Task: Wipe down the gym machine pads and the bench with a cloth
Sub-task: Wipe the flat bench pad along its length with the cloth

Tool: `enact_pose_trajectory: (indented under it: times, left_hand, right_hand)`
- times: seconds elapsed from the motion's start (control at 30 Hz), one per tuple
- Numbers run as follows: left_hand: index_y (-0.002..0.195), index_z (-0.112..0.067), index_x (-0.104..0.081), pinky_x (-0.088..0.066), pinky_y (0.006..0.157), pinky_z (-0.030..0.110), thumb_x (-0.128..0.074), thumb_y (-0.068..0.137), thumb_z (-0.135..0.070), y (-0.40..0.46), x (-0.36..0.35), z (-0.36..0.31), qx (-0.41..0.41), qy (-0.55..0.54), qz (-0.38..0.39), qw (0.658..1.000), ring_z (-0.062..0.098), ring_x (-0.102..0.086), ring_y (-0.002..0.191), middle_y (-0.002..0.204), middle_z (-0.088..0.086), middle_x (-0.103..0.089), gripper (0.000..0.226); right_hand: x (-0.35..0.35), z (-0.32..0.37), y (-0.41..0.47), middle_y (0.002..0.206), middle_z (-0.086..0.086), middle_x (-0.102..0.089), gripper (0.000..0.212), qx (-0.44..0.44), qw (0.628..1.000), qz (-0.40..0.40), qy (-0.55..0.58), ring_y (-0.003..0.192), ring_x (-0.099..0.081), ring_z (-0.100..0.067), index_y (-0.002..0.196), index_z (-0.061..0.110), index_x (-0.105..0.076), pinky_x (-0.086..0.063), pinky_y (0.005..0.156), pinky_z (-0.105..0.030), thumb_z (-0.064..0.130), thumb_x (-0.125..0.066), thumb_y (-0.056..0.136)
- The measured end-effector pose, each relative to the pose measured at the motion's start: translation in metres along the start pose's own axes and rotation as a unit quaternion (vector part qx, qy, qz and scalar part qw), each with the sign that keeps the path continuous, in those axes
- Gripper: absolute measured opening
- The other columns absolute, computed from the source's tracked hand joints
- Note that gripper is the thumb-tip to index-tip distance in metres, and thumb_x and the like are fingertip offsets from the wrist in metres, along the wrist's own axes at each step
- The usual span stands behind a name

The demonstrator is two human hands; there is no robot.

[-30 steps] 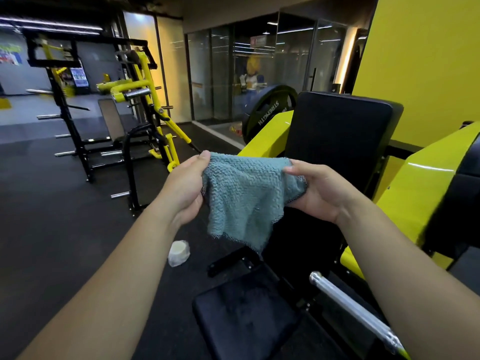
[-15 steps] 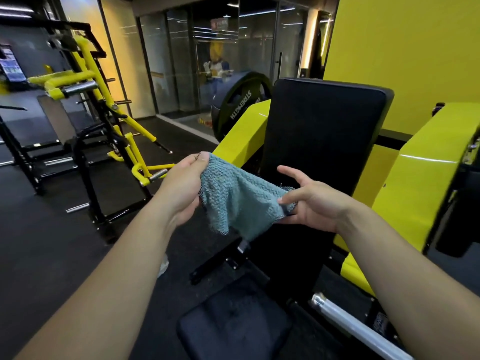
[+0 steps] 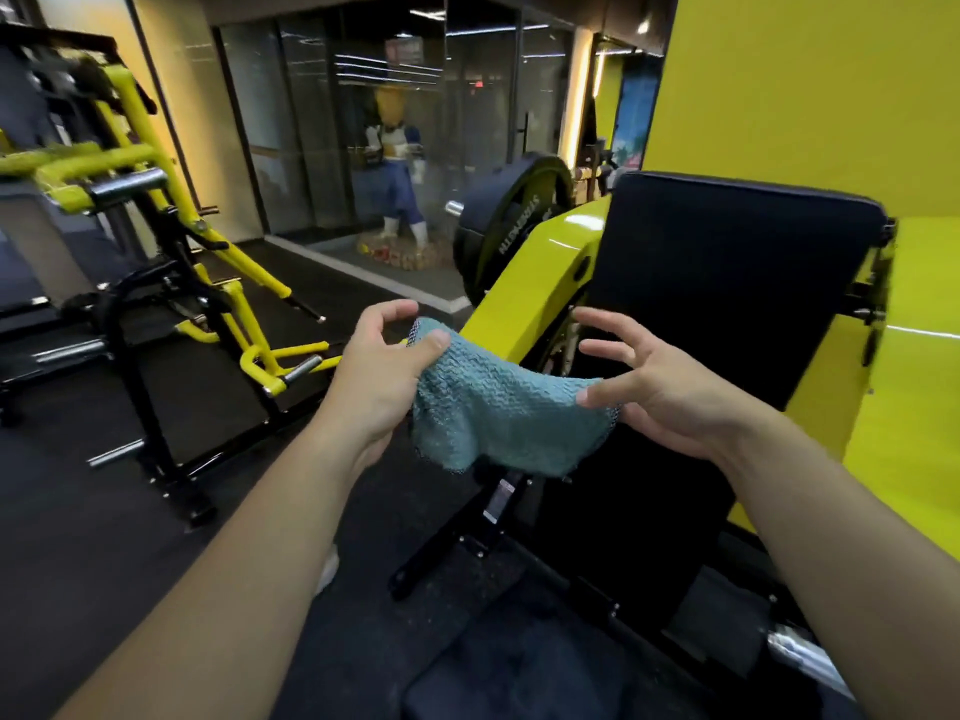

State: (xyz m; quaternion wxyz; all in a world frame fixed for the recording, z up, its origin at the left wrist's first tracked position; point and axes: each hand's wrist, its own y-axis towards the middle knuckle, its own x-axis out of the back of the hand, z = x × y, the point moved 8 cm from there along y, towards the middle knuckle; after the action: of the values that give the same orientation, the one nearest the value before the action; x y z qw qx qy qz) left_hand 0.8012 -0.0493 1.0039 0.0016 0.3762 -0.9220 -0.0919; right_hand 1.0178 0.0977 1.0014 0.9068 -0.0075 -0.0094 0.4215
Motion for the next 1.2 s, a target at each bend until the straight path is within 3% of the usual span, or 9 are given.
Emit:
enact_pose_trajectory:
  times: [0.07, 0.13, 0.23, 0.37, 0.53, 0.63, 0.77, 0.93, 1.2]
  left_hand:
    - [0.128, -0.024, -0.059, -0.06, 0.072, 0.025, -0.076, 0.092, -0.011, -0.001, 0.038, -0.003, 0.0, 0.005, -0.011, 1.0, 0.009, -0.073, 0.076, 0.084, 0.003, -0.074, 0.042]
    - [0.126, -0.023, -0.065, -0.06, 0.084, 0.036, -0.083, 0.086, -0.016, -0.005, 0.078, -0.001, 0.021, 0.009, -0.001, 1.0, 0.019, -0.075, 0.088, 0.086, 0.004, -0.078, 0.045]
    - [0.124, -0.024, -0.07, -0.055, 0.102, 0.049, -0.091, 0.069, -0.018, -0.023, 0.141, 0.0, 0.049, 0.058, 0.009, 0.997, 0.028, -0.074, 0.108, 0.112, 0.01, -0.077, 0.059]
    - [0.124, -0.031, -0.071, -0.058, 0.099, 0.047, -0.097, 0.06, -0.024, -0.07, 0.227, -0.002, 0.075, 0.187, -0.051, 0.978, 0.023, -0.075, 0.103, 0.106, 0.003, -0.079, 0.07]
    - [0.1, -0.032, -0.08, -0.048, 0.069, 0.011, -0.09, 0.072, -0.038, -0.169, 0.333, -0.006, 0.109, 0.404, -0.235, 0.877, -0.003, -0.067, 0.078, 0.084, -0.019, -0.075, 0.03]
    - [0.075, -0.039, -0.077, -0.038, 0.055, 0.012, -0.082, 0.081, -0.048, -0.243, 0.375, -0.019, 0.148, 0.475, -0.309, 0.811, -0.003, -0.06, 0.065, 0.069, -0.019, -0.068, 0.013]
    - [0.07, -0.026, -0.071, -0.044, 0.059, 0.027, -0.082, 0.081, -0.048, -0.342, 0.421, -0.035, 0.159, 0.426, -0.429, 0.781, 0.004, -0.054, 0.063, 0.077, -0.008, -0.064, 0.027]
    - [0.064, -0.021, -0.052, -0.041, 0.069, 0.035, -0.072, 0.087, -0.04, -0.455, 0.47, -0.036, 0.114, 0.185, -0.559, 0.8, 0.016, -0.05, 0.066, 0.069, -0.003, -0.053, 0.036]
    - [0.075, -0.018, -0.054, -0.045, 0.061, 0.032, -0.067, 0.088, -0.043, -0.637, 0.548, -0.068, 0.084, 0.165, -0.714, 0.675, 0.01, -0.05, 0.062, 0.068, -0.007, -0.056, 0.031]
  right_hand:
    - [-0.04, 0.001, 0.014, 0.142, -0.006, -0.052, 0.074, 0.011, 0.998, 0.041, -0.043, 0.108, -0.067, -0.034, 0.127, 0.039, -0.07, -0.049, 0.11, -0.055, -0.014, -0.078, 0.076]
    - [-0.079, -0.001, 0.03, 0.133, -0.005, -0.061, 0.062, 0.022, 0.99, 0.062, -0.123, 0.099, -0.065, -0.026, 0.116, 0.038, -0.075, -0.05, 0.106, -0.051, -0.004, -0.087, 0.072]
    - [-0.147, -0.001, 0.053, 0.117, 0.008, -0.069, 0.05, 0.06, 0.955, 0.111, -0.268, 0.105, -0.064, -0.011, 0.106, 0.039, -0.077, -0.051, 0.091, -0.032, 0.012, -0.095, 0.068]
    - [-0.239, -0.004, 0.075, 0.1, 0.02, -0.068, 0.033, 0.134, 0.887, 0.174, -0.407, 0.098, -0.063, 0.0, 0.101, 0.039, -0.074, -0.047, 0.083, -0.013, 0.02, -0.088, 0.078]
    - [-0.356, -0.018, 0.073, 0.086, 0.009, -0.072, 0.004, 0.184, 0.84, 0.265, -0.436, 0.078, -0.066, -0.016, 0.089, 0.035, -0.075, -0.047, 0.062, -0.021, 0.037, -0.074, 0.092]
    - [-0.431, -0.024, 0.051, 0.086, 0.001, -0.074, 0.013, 0.216, 0.828, 0.325, -0.403, 0.079, -0.068, -0.02, 0.087, 0.032, -0.074, -0.055, 0.07, -0.034, 0.041, -0.07, 0.095]
    - [-0.528, -0.029, 0.001, 0.073, 0.008, -0.068, 0.023, 0.245, 0.825, 0.382, -0.336, 0.068, -0.061, -0.011, 0.081, 0.024, -0.07, -0.046, 0.062, -0.029, 0.043, -0.068, 0.095]
    - [-0.652, -0.031, -0.093, 0.071, 0.01, -0.064, 0.022, 0.22, 0.826, 0.468, -0.226, 0.06, -0.055, -0.006, 0.085, 0.016, -0.069, -0.043, 0.058, -0.024, 0.035, -0.07, 0.095]
    - [-0.834, -0.036, -0.304, 0.076, 0.01, -0.069, 0.01, 0.217, 0.765, 0.583, -0.169, 0.066, -0.061, -0.006, 0.087, 0.022, -0.074, -0.045, 0.058, -0.019, 0.032, -0.074, 0.09]
